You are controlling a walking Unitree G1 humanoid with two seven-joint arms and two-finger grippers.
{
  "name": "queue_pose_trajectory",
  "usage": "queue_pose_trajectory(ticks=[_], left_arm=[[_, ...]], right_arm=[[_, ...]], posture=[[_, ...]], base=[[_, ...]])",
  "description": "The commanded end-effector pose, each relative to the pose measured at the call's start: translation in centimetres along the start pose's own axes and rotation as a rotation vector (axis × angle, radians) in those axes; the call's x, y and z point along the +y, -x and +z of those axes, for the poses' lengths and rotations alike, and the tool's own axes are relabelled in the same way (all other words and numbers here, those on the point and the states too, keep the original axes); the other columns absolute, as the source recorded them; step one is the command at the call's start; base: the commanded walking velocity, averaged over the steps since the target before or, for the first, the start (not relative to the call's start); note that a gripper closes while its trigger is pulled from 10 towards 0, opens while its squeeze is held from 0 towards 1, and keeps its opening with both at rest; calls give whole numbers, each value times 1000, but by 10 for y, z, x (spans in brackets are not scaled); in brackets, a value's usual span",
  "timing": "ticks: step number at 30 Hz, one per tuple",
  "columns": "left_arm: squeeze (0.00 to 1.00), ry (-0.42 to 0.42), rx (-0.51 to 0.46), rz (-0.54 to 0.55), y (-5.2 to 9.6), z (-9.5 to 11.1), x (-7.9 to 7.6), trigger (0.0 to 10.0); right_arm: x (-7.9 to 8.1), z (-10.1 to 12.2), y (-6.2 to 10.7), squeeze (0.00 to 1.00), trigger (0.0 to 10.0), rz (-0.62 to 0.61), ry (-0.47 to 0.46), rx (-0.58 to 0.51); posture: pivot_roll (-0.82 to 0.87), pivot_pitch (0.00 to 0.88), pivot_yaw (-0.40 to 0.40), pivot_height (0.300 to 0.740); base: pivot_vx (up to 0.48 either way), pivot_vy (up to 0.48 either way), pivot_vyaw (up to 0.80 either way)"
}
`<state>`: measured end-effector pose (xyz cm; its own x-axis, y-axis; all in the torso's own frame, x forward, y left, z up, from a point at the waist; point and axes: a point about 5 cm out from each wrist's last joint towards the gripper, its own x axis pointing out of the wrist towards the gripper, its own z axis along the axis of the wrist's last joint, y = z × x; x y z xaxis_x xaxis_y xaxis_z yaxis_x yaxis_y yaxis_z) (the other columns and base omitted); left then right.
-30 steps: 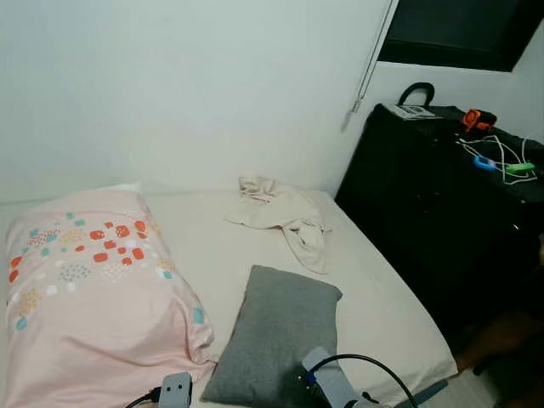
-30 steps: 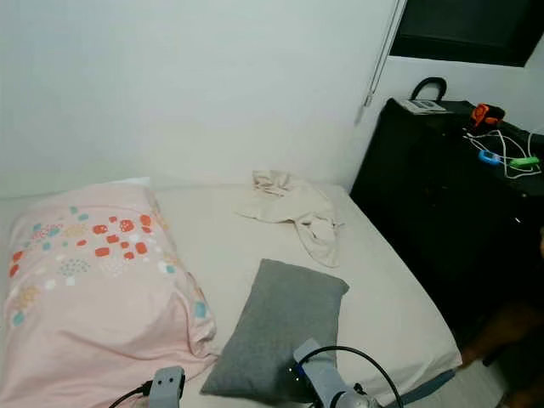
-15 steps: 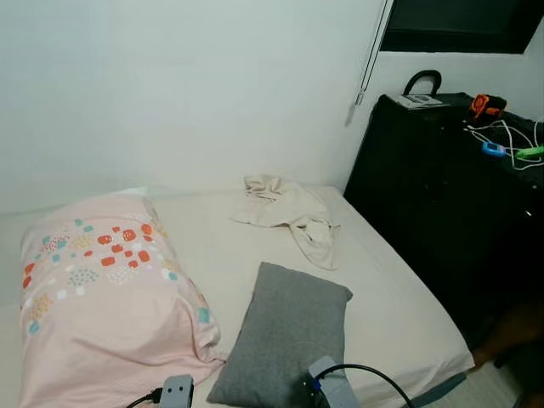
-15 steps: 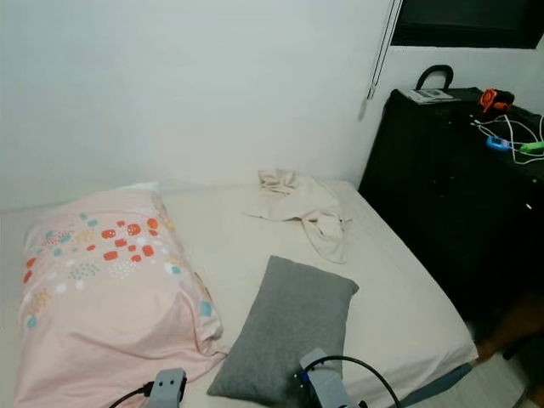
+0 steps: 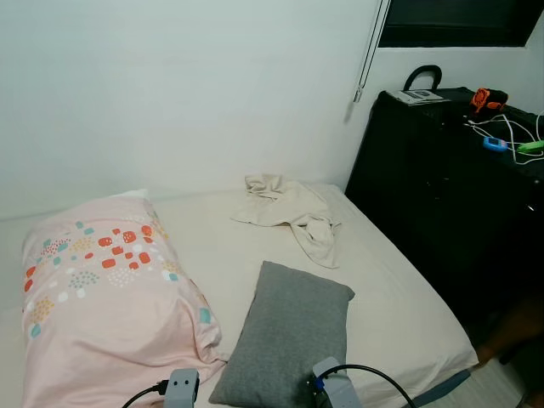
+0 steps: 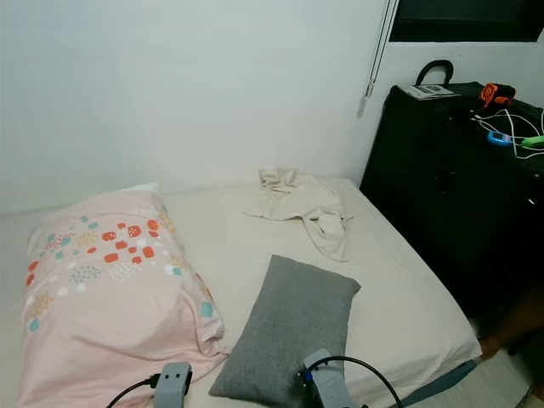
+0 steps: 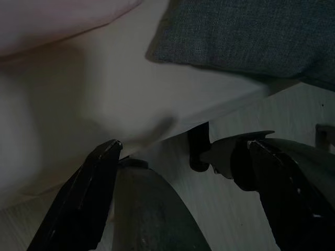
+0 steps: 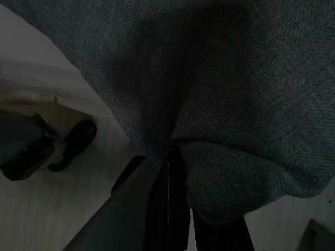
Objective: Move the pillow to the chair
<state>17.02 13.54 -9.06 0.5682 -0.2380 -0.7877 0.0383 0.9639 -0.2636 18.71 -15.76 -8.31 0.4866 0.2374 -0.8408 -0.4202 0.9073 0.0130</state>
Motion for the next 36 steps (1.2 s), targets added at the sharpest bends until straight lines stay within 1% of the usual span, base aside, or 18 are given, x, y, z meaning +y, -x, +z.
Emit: queue_pose_trajectory(ticks=[1,14,19,36], left_arm=[[0,-10,22,-6,1,-4,1,10000],[0,-7,26,-18,0,-4,-1,10000],[0,-11,27,-23,0,-4,-1,10000],[0,-15,32,-27,1,-5,1,10000]], right_arm=[[2,-10,1,0,10000,6,-22,36],[3,-12,1,0,10000,10,-51,37],[3,-13,1,0,10000,10,-43,40],[6,-16,2,0,10000,19,-57,46]], posture=[[76,0,-83,740],[69,0,-72,740],[68,0,-67,740],[70,0,-61,740]], base=[[0,0,0],[0,0,0],[0,0,0],[0,0,0]])
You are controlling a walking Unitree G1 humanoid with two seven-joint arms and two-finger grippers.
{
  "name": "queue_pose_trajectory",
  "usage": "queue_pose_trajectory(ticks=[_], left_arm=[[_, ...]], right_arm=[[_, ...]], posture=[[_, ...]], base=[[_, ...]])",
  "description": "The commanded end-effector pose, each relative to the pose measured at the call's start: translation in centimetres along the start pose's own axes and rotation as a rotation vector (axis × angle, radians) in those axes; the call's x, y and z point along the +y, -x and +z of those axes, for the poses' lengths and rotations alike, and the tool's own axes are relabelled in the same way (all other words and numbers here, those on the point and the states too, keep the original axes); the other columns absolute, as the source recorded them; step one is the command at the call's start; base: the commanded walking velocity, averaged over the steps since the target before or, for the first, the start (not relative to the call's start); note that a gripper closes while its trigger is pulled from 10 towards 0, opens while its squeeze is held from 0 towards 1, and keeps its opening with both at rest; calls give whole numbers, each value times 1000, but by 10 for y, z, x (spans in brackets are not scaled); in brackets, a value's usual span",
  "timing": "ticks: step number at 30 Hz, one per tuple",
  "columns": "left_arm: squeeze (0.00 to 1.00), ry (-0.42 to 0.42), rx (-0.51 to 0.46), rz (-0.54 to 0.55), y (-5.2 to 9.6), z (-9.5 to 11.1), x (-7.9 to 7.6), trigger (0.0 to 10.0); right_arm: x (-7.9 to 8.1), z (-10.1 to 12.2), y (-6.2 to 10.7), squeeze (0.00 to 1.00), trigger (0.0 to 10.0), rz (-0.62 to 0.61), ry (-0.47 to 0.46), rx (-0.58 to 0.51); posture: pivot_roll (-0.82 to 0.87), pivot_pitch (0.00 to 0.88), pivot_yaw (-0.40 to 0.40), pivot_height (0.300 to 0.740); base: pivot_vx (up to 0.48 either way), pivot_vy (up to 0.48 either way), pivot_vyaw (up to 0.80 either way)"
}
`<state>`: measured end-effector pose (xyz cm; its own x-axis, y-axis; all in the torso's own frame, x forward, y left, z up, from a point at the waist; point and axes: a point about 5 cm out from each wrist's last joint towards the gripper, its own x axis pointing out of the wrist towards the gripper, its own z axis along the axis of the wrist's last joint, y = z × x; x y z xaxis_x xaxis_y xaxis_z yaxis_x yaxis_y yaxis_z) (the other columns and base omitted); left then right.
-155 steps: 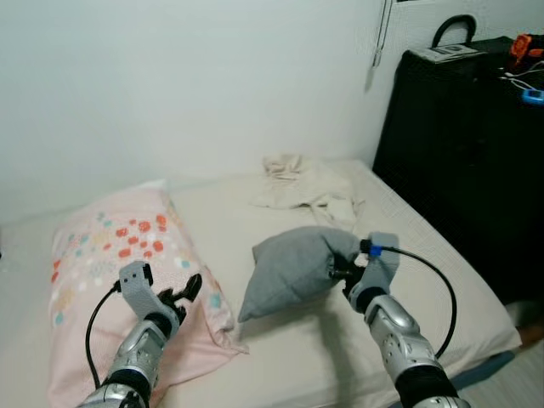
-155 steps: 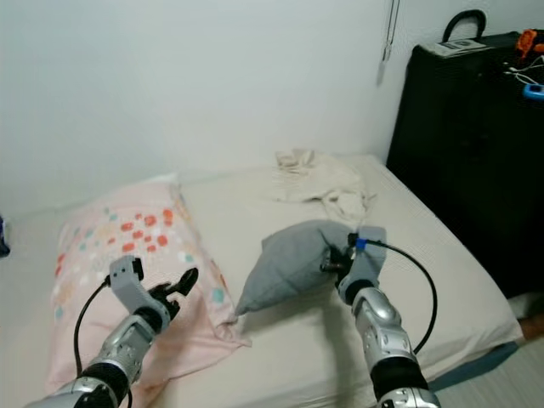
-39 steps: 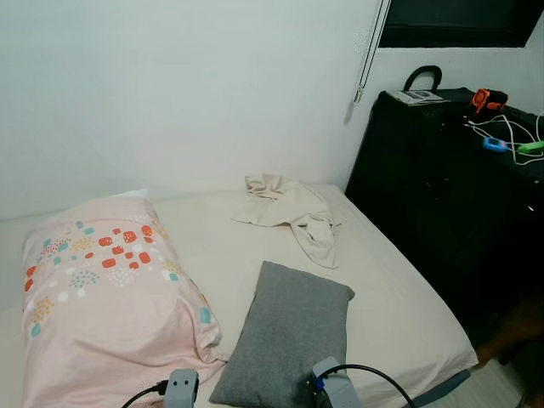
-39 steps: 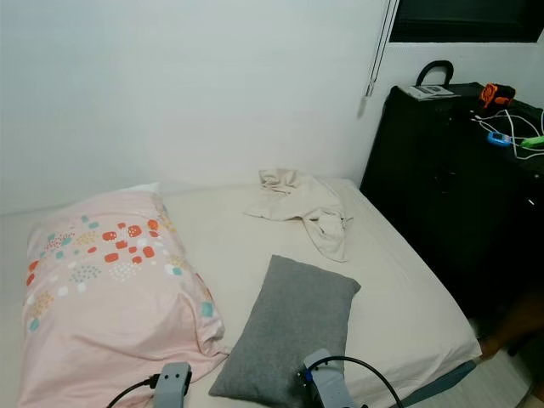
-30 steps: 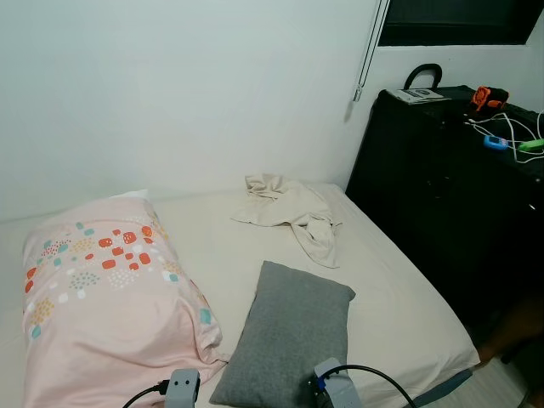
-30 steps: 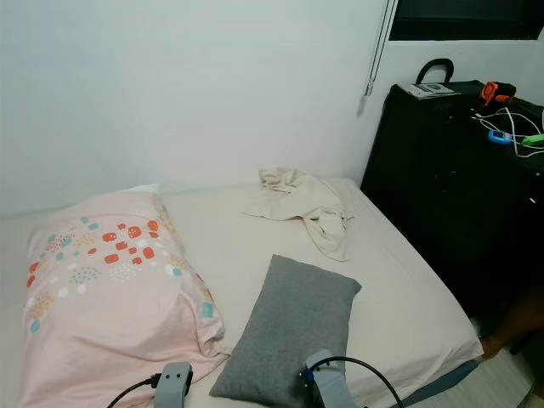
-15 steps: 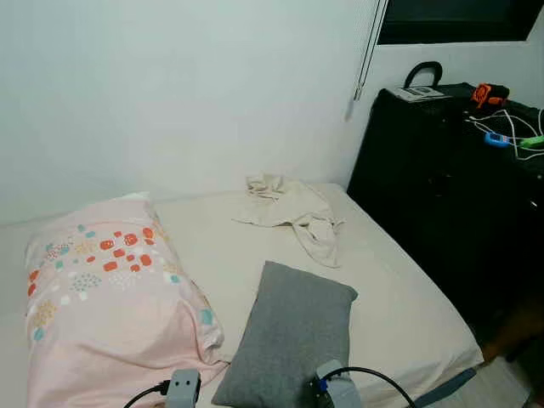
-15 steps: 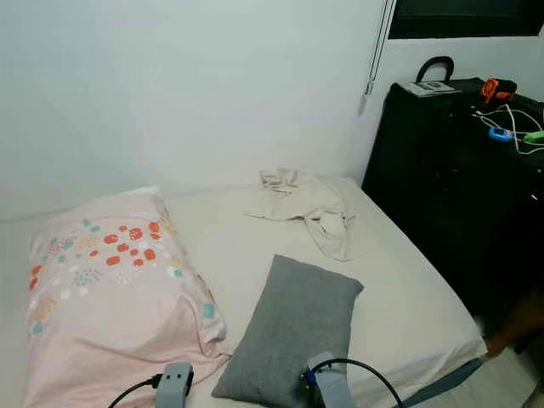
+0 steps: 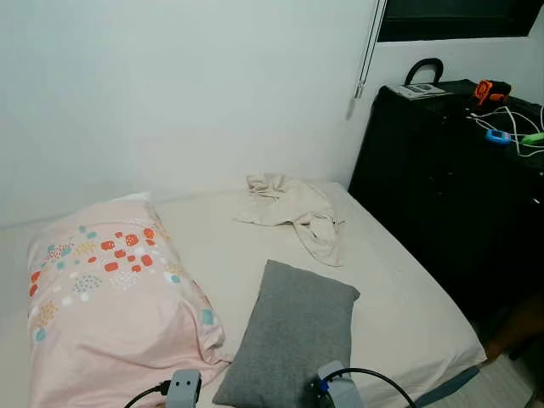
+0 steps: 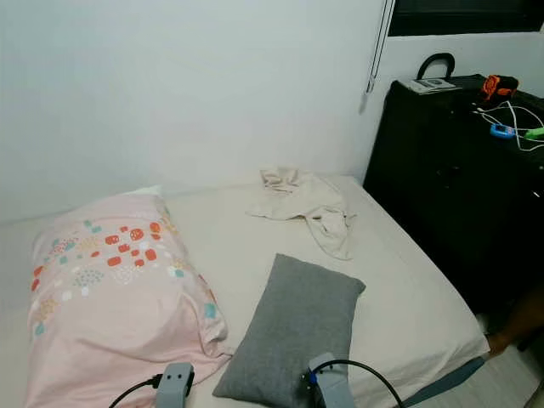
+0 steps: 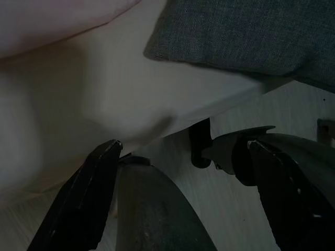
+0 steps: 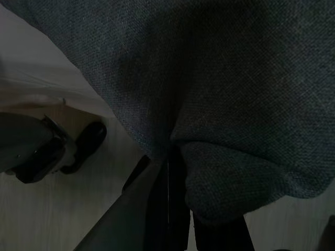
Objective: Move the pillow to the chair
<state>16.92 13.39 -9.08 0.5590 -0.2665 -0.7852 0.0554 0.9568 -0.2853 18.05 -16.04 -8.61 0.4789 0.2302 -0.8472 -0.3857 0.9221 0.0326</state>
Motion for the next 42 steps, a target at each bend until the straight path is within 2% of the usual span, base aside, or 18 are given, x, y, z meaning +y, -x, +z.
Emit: queue_pose_trajectory(ticks=[1,20,30,42], left_arm=[[0,-13,22,1,1,-4,2,10000],[0,-8,38,-18,2,-11,0,10000],[0,-13,24,-13,1,-4,1,10000],[0,-4,38,-5,2,-8,2,10000]], right_arm=[[5,-9,0,0,10000,22,-15,35],[6,-15,1,0,10000,20,-42,41],[6,-12,1,0,10000,20,-63,27],[5,-13,1,0,10000,17,-90,19]], posture=[[70,0,-61,740],[50,0,-50,740],[54,0,-42,740],[57,0,-38,740]], base=[[0,0,0],[0,0,0],[0,0,0],[0,0,0]])
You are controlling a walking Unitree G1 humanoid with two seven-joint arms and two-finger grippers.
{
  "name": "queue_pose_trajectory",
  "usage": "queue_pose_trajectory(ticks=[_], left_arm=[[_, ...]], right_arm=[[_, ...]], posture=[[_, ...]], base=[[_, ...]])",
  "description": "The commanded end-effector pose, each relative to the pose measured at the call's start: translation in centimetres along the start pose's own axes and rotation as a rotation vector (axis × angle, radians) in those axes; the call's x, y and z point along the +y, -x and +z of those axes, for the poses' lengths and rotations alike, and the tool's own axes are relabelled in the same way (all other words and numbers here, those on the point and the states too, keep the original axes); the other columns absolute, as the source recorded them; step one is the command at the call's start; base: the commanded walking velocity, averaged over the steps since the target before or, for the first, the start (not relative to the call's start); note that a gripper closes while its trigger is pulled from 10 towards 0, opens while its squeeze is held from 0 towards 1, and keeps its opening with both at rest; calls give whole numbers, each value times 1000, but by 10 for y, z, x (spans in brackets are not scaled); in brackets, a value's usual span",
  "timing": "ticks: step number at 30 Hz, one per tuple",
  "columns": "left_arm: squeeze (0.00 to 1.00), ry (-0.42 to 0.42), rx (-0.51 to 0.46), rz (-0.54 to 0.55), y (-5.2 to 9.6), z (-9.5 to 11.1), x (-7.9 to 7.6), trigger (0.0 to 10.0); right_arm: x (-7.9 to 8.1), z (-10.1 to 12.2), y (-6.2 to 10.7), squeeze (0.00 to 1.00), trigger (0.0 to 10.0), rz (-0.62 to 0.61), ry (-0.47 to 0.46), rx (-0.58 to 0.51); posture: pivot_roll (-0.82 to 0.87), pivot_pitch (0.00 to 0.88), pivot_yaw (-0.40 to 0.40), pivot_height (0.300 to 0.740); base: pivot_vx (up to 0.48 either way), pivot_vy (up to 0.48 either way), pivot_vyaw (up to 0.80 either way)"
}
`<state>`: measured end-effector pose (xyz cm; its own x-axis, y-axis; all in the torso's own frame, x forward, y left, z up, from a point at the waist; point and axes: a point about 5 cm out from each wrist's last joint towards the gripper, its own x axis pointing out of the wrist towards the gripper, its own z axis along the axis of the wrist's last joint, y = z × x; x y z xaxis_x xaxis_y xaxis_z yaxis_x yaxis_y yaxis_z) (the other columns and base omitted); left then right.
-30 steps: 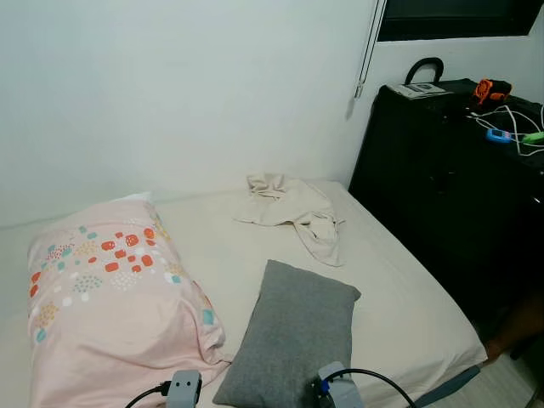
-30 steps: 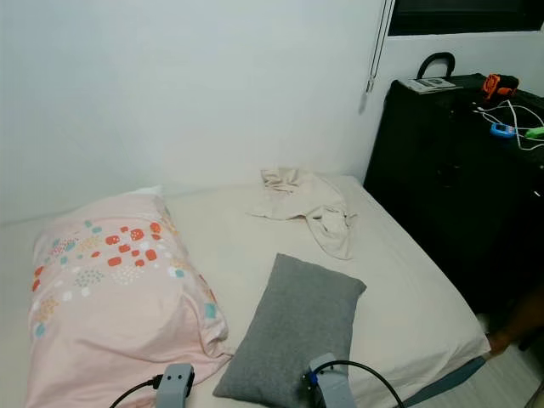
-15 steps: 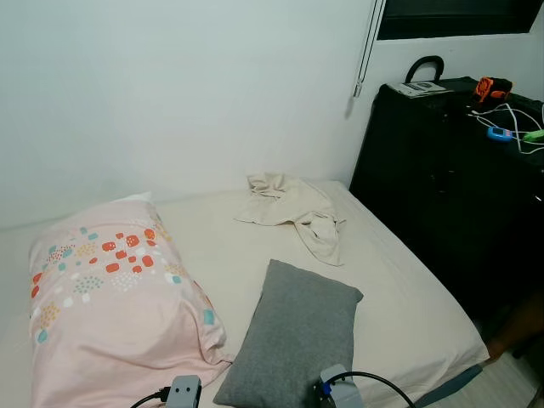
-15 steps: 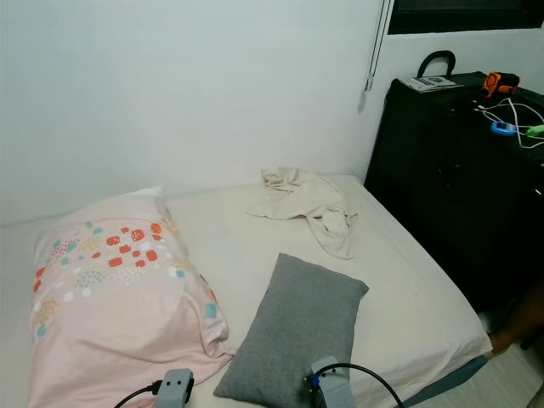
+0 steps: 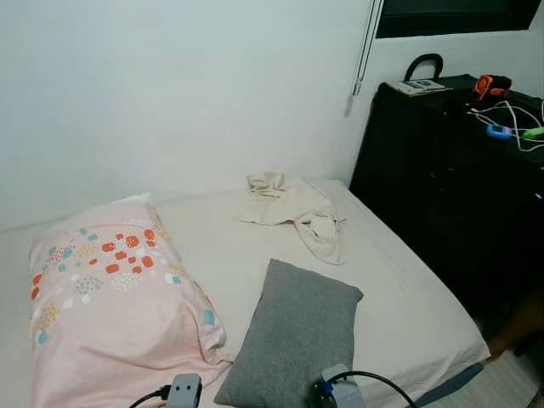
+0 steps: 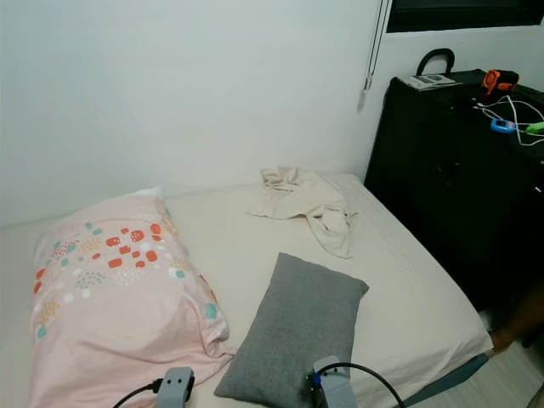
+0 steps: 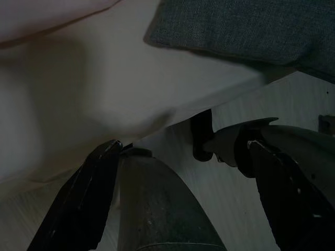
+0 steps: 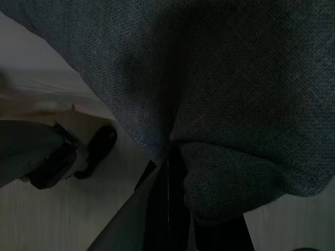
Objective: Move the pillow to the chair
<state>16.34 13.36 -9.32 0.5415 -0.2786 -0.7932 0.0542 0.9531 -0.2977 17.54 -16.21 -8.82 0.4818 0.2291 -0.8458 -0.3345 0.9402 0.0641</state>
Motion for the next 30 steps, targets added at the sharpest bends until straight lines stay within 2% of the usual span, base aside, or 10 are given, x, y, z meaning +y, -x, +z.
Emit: queue_pose_trajectory(ticks=[1,16,20,30], left_arm=[[0,-12,18,6,1,-2,2,10000],[0,-5,22,17,0,0,2,10000],[0,-24,33,10,0,0,2,10000],[0,-23,24,18,-2,7,2,10000]], right_arm=[[5,-8,0,0,10000,17,-33,21],[2,-8,1,0,10000,0,-60,19],[2,-7,1,0,10000,-4,-63,18],[0,-1,0,0,10000,-12,-70,5]], posture=[[57,0,-39,740],[39,0,-32,740],[33,0,-24,740],[24,0,-19,740]], base=[[0,0,0],[0,0,0],[0,0,0],[0,0,0]])
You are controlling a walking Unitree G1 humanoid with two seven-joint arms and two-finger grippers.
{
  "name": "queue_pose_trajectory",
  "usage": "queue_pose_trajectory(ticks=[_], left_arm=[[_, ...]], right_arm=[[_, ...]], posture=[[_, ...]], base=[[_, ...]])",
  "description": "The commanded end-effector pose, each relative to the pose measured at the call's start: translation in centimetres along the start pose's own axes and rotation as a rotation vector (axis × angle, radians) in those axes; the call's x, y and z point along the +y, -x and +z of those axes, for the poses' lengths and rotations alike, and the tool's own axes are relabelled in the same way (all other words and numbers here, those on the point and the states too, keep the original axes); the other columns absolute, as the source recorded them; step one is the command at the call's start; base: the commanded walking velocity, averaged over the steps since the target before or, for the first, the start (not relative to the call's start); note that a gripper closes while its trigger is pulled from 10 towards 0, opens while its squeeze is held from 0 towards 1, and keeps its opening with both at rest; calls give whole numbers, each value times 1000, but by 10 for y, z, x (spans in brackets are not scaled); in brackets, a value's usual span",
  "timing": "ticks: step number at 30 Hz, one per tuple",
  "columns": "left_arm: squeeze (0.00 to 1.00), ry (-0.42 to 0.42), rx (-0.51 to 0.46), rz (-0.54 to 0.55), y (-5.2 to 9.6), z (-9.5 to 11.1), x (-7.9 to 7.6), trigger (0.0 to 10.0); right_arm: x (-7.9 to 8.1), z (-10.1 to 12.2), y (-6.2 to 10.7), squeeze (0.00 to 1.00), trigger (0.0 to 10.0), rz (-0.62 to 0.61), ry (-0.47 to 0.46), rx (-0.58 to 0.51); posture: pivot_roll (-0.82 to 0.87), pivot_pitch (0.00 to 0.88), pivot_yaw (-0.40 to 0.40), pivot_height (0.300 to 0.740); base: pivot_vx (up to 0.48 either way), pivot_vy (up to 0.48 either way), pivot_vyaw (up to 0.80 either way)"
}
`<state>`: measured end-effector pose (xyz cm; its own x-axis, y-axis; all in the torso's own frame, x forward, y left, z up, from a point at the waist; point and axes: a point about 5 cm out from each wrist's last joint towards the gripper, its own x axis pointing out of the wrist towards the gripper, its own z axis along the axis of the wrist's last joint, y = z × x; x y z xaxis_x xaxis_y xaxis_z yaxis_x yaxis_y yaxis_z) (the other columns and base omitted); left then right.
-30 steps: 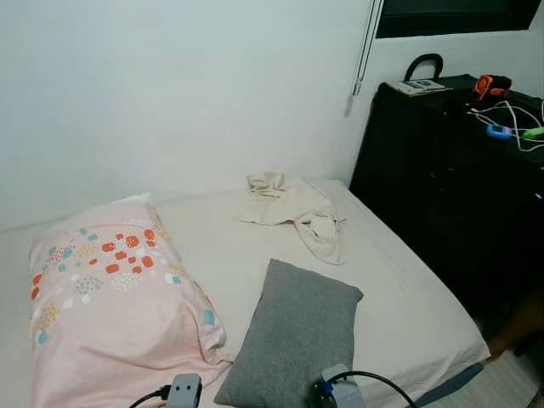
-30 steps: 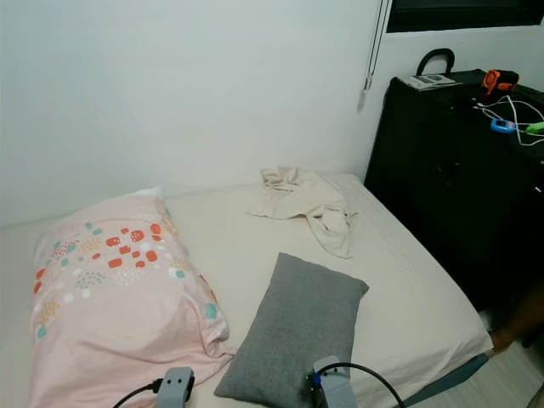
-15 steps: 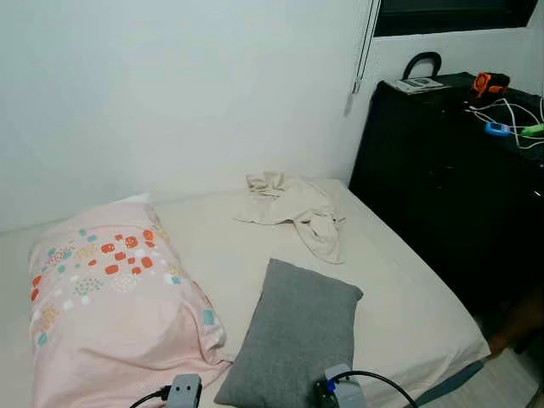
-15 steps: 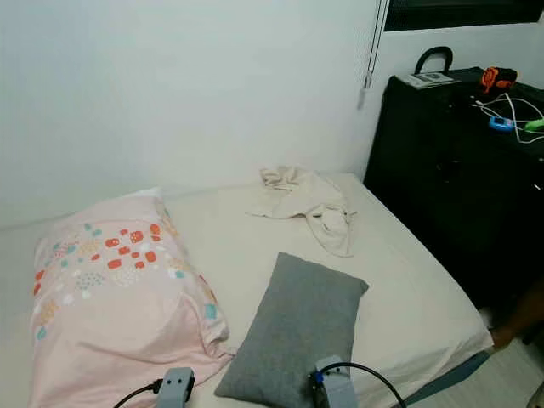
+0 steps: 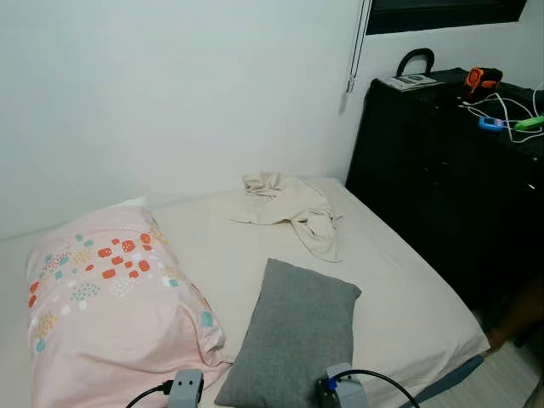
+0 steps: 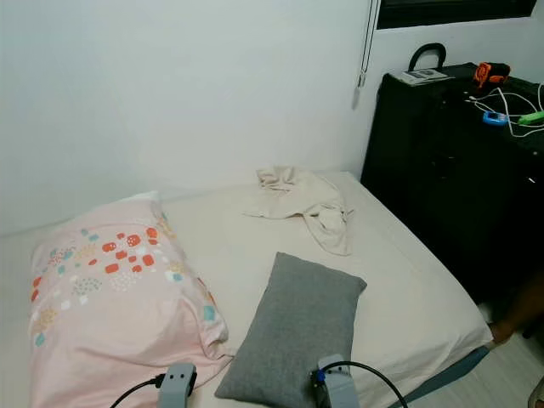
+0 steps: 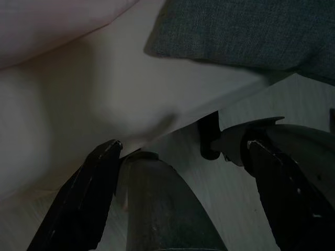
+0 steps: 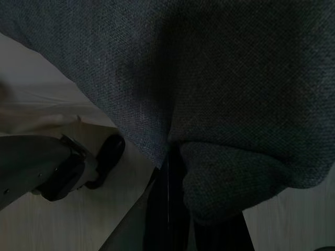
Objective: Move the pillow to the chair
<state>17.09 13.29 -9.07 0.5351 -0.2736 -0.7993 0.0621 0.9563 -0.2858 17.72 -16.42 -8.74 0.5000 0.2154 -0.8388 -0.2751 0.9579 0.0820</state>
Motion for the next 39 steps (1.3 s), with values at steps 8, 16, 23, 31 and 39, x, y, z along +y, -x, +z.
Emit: queue_pose_trajectory(ticks=[8,16,23,31,39], left_arm=[[0,-18,23,12,0,0,2,10000],[0,-32,30,14,0,0,2,10000],[0,-37,36,13,0,-2,2,10000],[0,-41,38,9,0,-3,1,10000],[0,-46,37,3,0,-3,0,10000]], right_arm=[[0,0,0,0,10000,-1,-12,16],[0,2,-1,0,10000,-2,-22,8],[0,3,-1,0,10000,-2,-30,6],[0,3,-1,0,10000,-2,-30,5],[-1,3,-1,0,10000,-2,-22,8]], posture=[[20,0,-18,740],[18,0,-14,740],[17,0,-11,740],[17,0,-13,740],[17,0,-13,740]], base=[[0,0,0],[-165,0,0],[-295,0,0],[-307,0,0],[-319,0,0]])
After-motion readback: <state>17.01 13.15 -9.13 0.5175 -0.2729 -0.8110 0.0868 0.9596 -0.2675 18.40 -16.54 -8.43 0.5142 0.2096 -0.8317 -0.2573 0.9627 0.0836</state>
